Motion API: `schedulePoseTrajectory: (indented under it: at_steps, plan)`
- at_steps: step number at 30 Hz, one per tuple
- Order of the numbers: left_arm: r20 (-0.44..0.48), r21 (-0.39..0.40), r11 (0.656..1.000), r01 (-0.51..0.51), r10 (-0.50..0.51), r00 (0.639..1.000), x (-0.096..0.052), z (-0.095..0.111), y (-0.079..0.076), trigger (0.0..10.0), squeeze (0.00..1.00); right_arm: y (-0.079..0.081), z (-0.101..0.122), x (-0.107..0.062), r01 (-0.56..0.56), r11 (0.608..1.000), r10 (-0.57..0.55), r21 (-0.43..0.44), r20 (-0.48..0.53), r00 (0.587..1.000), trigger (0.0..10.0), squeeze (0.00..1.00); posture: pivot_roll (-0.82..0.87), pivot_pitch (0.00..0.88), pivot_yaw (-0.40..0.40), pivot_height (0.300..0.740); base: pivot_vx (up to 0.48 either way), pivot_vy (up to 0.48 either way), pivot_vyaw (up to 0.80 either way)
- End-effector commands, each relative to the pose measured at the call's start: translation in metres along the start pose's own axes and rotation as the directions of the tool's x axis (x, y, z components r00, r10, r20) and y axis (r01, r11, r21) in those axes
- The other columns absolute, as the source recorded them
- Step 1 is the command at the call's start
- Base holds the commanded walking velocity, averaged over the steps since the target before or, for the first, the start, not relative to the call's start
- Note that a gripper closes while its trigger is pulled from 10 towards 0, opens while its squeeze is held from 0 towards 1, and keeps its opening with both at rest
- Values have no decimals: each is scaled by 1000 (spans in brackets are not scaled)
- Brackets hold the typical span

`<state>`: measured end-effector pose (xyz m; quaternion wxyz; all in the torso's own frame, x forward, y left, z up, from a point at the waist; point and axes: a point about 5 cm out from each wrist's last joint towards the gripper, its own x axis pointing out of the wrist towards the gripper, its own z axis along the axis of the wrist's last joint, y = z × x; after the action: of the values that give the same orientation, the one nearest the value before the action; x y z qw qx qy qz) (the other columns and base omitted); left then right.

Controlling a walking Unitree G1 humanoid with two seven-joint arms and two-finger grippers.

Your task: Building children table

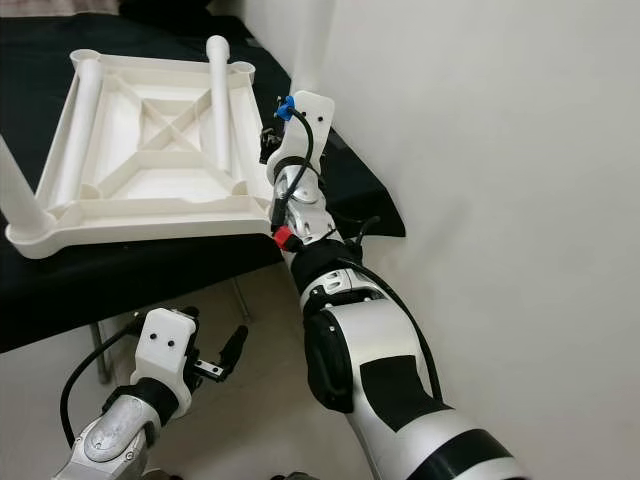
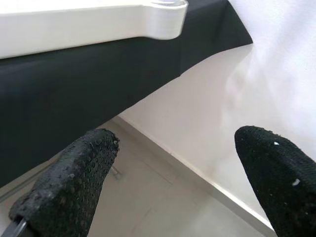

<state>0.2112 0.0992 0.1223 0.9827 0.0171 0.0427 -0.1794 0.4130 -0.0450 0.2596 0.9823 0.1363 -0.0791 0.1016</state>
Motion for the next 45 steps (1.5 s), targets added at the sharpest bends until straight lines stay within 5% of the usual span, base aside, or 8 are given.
schedulePoseTrajectory:
  at_steps: [1,5,10,25,26,28,41,45]
  plan:
    - [-40,-8,1000,11,-11,999,-1,-7,-2,10000,0,13,3,-1,-181,983,180,19,20,983,10000,0,99,134,-188,740,0,0,0]
    - [-38,-9,1000,11,-11,999,-1,-7,-1,10000,0,19,-5,-5,-385,923,385,19,-32,922,10000,0,98,137,-187,740,0,0,0]
    - [-26,-12,1000,6,-7,1000,-1,-6,-2,10000,0,5,-18,-23,-745,655,755,129,-158,637,10000,0,105,136,-194,740,0,0,0]
    - [-33,-15,1000,5,-6,999,-3,-7,-3,10000,0,54,-10,-35,-948,308,939,75,-183,291,10000,0,109,126,-193,740,0,0,0]
    - [-33,-15,1000,5,-6,999,-3,-7,-3,10000,0,54,-10,-35,-948,308,939,75,-183,291,10000,0,109,126,-193,740,0,0,0]
    - [-33,-16,1000,5,-6,999,-3,-7,-4,10000,0,63,-10,-31,-923,381,913,54,-181,367,0,0,106,122,-194,740,0,0,0]
    - [-37,-24,1000,12,-13,999,-4,-9,-7,10000,0,17,-17,-2,-246,948,203,-204,-213,956,0,0,105,94,-196,740,0,0,0]
    - [-39,-25,1000,16,-17,999,-5,-10,-7,10000,0,-23,-20,-4,159,958,-207,-241,-190,960,0,0,108,90,-194,740,0,0,0]
